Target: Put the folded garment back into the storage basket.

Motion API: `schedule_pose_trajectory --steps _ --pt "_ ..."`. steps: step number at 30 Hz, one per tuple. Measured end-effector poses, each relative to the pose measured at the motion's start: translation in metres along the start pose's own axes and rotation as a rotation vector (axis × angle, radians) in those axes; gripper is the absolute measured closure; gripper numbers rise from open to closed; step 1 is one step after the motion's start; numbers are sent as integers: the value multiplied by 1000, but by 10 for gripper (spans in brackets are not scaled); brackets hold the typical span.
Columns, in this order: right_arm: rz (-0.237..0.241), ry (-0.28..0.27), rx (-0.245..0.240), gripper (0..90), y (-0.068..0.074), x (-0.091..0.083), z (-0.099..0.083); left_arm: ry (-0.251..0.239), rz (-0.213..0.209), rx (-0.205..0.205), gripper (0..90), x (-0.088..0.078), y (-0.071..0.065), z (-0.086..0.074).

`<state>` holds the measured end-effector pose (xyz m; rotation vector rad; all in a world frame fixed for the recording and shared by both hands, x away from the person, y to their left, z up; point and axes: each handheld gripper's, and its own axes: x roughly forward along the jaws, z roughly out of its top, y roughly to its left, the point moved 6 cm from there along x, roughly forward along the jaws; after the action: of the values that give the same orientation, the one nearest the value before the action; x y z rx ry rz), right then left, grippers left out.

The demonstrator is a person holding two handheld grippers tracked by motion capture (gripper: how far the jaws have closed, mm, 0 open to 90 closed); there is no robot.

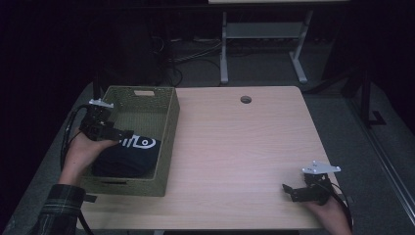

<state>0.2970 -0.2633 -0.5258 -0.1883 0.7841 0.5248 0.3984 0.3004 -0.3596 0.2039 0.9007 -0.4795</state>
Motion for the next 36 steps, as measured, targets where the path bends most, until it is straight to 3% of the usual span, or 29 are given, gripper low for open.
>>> schedule_pose_trajectory --steps 8,22,36 --pt "0 0 0 17 0 0 0 -41 -37 36 131 2 -25 12" --pt "0 -3 -5 17 0 0 0 -94 -137 127 133 14 -85 31" --pt "1 -1 -1 17 0 0 0 -119 -273 238 133 45 -177 36"
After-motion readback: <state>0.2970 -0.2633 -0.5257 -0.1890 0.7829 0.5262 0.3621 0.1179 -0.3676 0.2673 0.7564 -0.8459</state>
